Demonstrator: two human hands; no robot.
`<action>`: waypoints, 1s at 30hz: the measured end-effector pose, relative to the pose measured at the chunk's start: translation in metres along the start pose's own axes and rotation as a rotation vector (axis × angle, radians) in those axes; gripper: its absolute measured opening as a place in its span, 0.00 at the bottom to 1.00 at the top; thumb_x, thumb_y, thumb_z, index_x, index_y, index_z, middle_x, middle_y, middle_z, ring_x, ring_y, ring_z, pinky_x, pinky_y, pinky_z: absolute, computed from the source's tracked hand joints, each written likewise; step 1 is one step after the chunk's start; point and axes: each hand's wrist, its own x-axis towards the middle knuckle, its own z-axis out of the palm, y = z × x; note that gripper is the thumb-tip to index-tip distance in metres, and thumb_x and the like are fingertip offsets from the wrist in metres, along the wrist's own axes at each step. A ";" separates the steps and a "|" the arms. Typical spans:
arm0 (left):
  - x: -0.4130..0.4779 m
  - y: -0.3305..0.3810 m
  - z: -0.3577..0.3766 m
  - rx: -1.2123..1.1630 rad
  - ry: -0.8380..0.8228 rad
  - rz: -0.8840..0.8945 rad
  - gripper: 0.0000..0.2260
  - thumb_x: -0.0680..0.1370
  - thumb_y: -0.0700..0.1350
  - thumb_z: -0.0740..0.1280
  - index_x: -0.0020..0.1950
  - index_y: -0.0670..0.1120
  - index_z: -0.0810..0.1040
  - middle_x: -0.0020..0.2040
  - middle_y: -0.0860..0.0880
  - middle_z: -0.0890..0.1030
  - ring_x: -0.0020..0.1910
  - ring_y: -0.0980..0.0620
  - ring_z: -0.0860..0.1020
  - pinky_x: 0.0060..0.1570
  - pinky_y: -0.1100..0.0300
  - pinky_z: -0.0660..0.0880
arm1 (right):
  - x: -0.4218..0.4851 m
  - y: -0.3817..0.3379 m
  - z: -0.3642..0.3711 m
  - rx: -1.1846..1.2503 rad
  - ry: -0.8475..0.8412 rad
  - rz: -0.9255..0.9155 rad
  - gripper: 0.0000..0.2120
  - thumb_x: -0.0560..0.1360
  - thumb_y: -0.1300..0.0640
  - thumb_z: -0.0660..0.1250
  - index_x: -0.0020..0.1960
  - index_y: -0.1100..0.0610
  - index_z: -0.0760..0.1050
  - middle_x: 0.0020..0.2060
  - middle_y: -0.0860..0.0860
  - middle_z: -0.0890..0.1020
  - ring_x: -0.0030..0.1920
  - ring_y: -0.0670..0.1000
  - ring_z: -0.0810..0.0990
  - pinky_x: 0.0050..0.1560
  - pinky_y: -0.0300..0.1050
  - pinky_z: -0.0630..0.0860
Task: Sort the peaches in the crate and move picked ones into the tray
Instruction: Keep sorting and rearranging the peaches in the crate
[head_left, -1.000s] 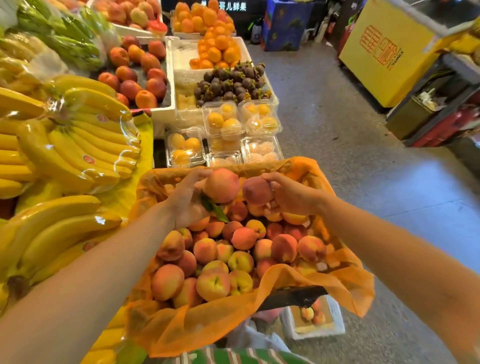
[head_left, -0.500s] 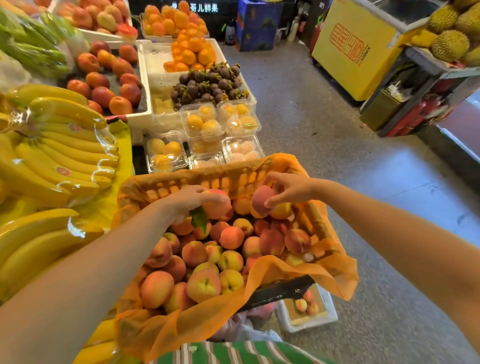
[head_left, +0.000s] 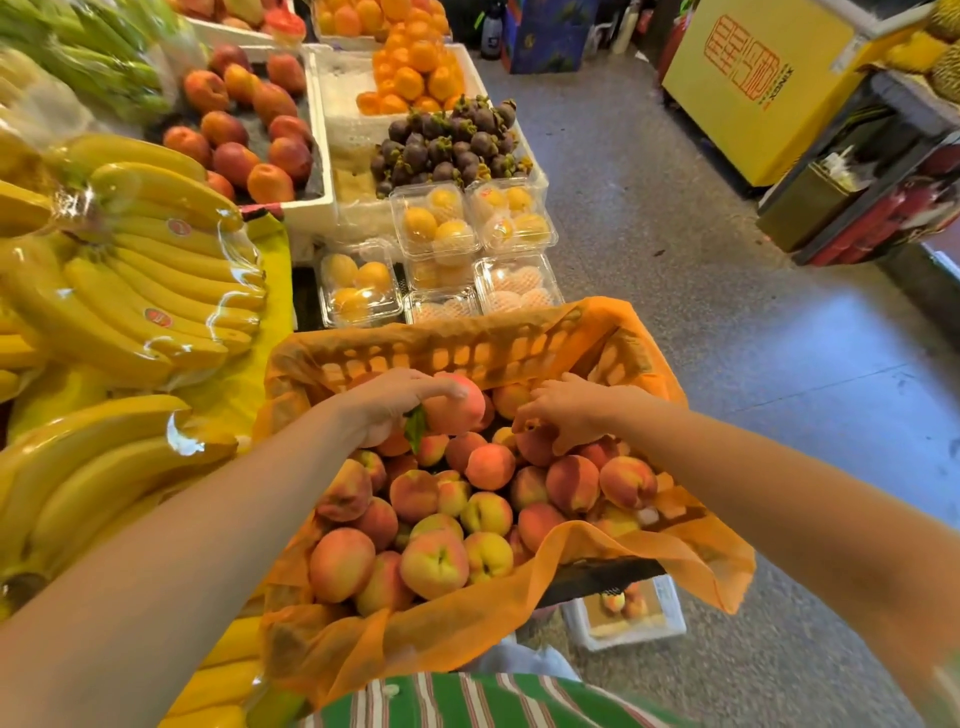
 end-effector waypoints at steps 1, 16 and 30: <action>0.002 -0.001 0.000 -0.002 0.006 -0.003 0.21 0.72 0.53 0.72 0.62 0.45 0.77 0.73 0.47 0.65 0.70 0.47 0.62 0.59 0.50 0.61 | 0.000 -0.001 0.000 -0.021 0.011 -0.003 0.30 0.71 0.48 0.71 0.71 0.44 0.65 0.65 0.53 0.69 0.66 0.57 0.66 0.62 0.54 0.66; -0.003 0.032 0.044 -0.238 -0.167 0.044 0.13 0.74 0.51 0.70 0.55 0.46 0.79 0.56 0.44 0.81 0.49 0.48 0.82 0.42 0.59 0.81 | -0.043 -0.003 -0.025 1.150 0.442 0.050 0.28 0.70 0.46 0.73 0.68 0.48 0.70 0.60 0.48 0.77 0.58 0.45 0.76 0.54 0.39 0.76; 0.005 0.036 0.065 -0.059 -0.252 0.190 0.20 0.71 0.48 0.74 0.61 0.43 0.77 0.58 0.44 0.81 0.58 0.47 0.79 0.61 0.50 0.75 | -0.077 0.017 -0.012 1.471 0.359 0.121 0.17 0.81 0.51 0.59 0.65 0.56 0.75 0.58 0.54 0.80 0.55 0.51 0.81 0.51 0.45 0.81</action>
